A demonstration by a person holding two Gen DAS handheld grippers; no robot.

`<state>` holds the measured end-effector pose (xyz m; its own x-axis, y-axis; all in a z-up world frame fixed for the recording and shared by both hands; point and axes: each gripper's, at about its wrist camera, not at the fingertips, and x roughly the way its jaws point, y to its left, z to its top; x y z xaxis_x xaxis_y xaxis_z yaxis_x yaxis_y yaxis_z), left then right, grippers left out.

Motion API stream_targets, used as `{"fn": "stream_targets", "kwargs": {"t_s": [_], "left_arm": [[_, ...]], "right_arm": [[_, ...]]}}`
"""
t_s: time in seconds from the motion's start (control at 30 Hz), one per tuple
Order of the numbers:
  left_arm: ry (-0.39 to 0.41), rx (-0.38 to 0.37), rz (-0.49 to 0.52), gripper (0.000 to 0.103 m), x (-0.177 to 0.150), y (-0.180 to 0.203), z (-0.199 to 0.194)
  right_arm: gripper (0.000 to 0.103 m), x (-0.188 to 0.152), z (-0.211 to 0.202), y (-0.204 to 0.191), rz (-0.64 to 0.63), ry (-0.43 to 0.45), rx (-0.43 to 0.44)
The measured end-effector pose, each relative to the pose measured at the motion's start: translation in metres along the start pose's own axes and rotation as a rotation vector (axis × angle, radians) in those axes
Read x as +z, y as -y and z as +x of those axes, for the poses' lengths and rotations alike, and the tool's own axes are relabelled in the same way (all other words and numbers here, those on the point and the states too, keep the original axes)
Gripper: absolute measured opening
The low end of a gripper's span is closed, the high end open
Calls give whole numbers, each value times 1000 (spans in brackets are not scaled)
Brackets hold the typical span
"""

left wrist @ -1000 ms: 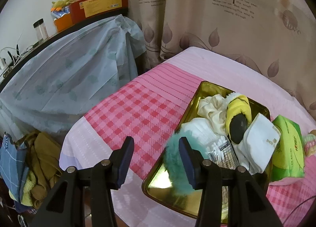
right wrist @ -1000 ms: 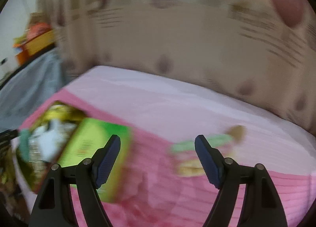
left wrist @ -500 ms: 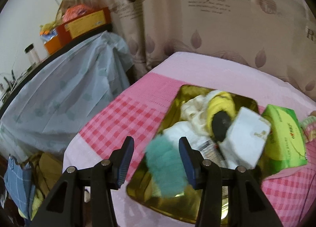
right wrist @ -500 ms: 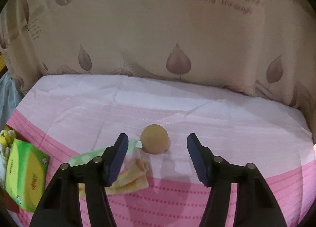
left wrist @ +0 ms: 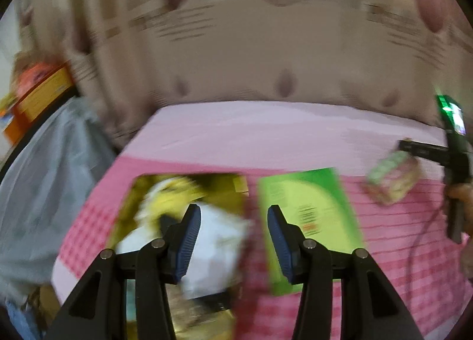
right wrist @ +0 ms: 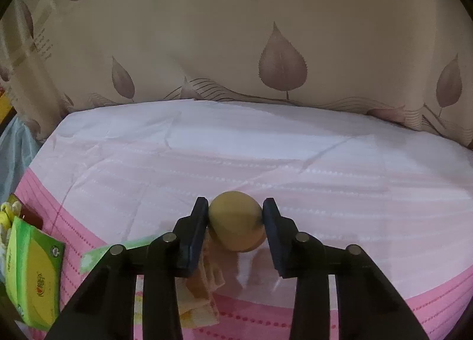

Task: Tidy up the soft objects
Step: 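Grasp the beige egg-shaped sponge with the right gripper, then grasp the pink-green-yellow towel with the left gripper while the right gripper holds the beige sponge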

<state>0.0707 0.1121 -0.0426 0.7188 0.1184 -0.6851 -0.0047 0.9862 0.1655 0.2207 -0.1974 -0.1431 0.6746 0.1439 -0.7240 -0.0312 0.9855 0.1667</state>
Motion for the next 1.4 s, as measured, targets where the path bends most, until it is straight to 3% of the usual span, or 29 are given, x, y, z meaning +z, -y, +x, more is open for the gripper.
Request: {"fn": "stream_targets", "kwargs": {"t_s": [0.27, 0.5, 0.67, 0.8, 1.13, 1.3, 1.4], "left_arm": [[-10, -176, 160, 48, 11, 90, 8], [-108, -322, 234, 48, 14, 141, 31], [-130, -323, 312, 59, 14, 176, 46], [-191, -347, 350, 60, 16, 197, 65], [-229, -257, 389, 60, 22, 224, 116], [-239, -218, 394, 72, 26, 235, 136], [-227, -227, 361, 72, 29, 233, 138]], "right_arm": [[34, -11, -47, 11, -8, 94, -48], [34, -64, -94, 37, 19, 109, -115], [34, -102, -108, 56, 77, 90, -127], [34, -116, -112, 66, 123, 89, -109], [35, -122, -111, 68, 131, 110, -98], [36, -123, -112, 70, 139, 108, -90], [36, -123, -112, 71, 142, 106, -86]]}}
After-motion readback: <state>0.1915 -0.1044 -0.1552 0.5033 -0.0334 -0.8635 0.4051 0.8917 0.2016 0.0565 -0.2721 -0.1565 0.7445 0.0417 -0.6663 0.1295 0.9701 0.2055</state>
